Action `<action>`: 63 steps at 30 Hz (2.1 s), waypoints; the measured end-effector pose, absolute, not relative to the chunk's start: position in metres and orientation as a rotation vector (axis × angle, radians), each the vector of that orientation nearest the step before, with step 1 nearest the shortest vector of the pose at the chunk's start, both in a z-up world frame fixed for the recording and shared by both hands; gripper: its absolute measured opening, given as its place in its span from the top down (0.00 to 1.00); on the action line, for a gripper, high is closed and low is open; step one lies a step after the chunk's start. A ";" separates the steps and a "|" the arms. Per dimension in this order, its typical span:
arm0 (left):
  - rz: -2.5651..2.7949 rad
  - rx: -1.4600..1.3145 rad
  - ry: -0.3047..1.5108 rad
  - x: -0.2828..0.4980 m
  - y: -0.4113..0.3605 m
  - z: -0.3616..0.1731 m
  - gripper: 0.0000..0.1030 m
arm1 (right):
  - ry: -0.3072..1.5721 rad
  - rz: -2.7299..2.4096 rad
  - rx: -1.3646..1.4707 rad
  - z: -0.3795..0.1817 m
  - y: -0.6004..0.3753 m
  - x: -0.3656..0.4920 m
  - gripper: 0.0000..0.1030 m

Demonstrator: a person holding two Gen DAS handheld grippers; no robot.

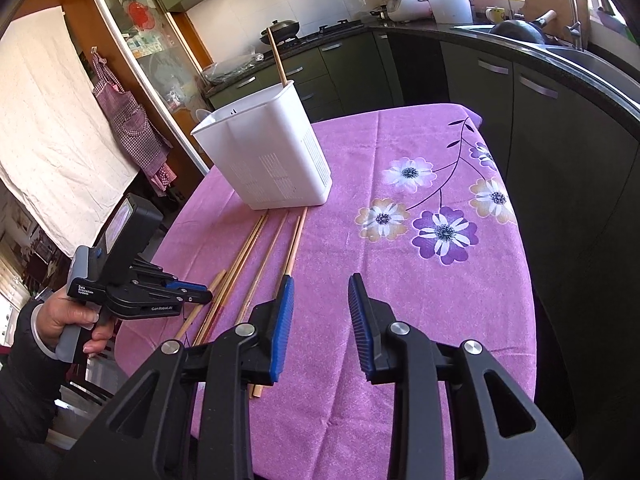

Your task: Organize utensils

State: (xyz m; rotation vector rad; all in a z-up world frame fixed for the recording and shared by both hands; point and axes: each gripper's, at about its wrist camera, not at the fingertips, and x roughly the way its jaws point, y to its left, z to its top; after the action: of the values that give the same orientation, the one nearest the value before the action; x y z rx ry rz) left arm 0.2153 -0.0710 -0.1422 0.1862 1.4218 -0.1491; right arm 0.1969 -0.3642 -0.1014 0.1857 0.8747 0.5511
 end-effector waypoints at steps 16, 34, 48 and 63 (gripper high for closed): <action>-0.170 0.097 1.070 0.193 -0.047 0.039 0.93 | 0.891 0.534 0.222 -0.110 -0.377 0.194 0.71; -0.159 0.064 0.778 0.234 -0.073 0.193 0.93 | 0.920 0.511 0.260 -0.126 -0.394 0.199 0.69; -0.088 0.050 0.962 0.310 -0.074 0.103 0.92 | 0.939 0.532 0.227 -0.127 -0.379 0.207 0.67; -0.188 0.050 1.105 0.228 -0.051 0.015 0.72 | 1.014 0.591 0.065 -0.133 -0.291 0.249 0.67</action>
State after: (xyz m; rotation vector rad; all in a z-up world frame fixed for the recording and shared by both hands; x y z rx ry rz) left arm 0.2277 -0.0510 0.0146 0.0497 1.1047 -0.1878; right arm 0.2492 -0.2914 -0.1335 0.0654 1.0145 0.5910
